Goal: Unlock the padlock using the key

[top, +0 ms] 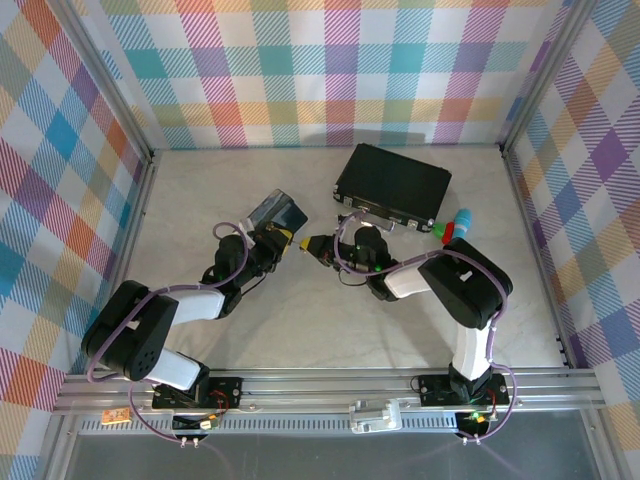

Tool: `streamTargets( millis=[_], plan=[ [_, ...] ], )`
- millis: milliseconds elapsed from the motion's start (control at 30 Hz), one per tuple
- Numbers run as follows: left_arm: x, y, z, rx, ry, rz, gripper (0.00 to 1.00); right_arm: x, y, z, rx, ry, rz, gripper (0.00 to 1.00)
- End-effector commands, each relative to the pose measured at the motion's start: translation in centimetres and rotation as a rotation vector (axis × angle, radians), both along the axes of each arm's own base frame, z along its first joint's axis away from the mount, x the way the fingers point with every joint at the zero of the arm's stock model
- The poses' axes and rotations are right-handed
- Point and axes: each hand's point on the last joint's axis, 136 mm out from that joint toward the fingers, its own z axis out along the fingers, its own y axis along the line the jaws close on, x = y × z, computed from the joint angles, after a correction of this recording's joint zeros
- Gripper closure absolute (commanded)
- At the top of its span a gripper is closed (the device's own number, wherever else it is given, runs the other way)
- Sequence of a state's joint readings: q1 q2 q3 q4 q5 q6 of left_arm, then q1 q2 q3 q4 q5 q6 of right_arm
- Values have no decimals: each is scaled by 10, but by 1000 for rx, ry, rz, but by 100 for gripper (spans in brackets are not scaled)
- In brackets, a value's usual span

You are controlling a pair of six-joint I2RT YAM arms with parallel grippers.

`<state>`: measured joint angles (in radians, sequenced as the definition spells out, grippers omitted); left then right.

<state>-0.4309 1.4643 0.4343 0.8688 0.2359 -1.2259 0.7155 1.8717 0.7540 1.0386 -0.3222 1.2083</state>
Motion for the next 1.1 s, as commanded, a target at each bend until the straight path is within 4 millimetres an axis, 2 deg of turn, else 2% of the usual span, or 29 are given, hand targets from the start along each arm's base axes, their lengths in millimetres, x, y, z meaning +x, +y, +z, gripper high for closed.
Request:
streamTargets(
  millis=[0,67,167,333,433,700,867,1067],
  plan=[
    [-13,-34,26,-71,-71,-117,100,-13,25,19,87,75,93,100],
    [-13,-35,24,-66,-66,-109,100,-18,31,26,101,64,107,100],
    [-14,-39,26,-73,-71,-117,100,-23,39,30,43,-41,135,100],
    [-16,-44,25,-105,-61,-145,100,-16,36,25,-44,-191,154,100],
    [-18,-47,24,-110,-53,-161,100,-23,42,32,-74,-311,230,100],
    [-16,-51,29,-129,-57,-184,100,-37,40,31,-161,-526,326,100],
    [-16,-54,29,-142,-52,-201,100,-32,40,31,-168,-529,311,100],
    [-22,-57,24,-118,-42,-237,100,-13,35,51,-29,-323,272,100]
  ],
)
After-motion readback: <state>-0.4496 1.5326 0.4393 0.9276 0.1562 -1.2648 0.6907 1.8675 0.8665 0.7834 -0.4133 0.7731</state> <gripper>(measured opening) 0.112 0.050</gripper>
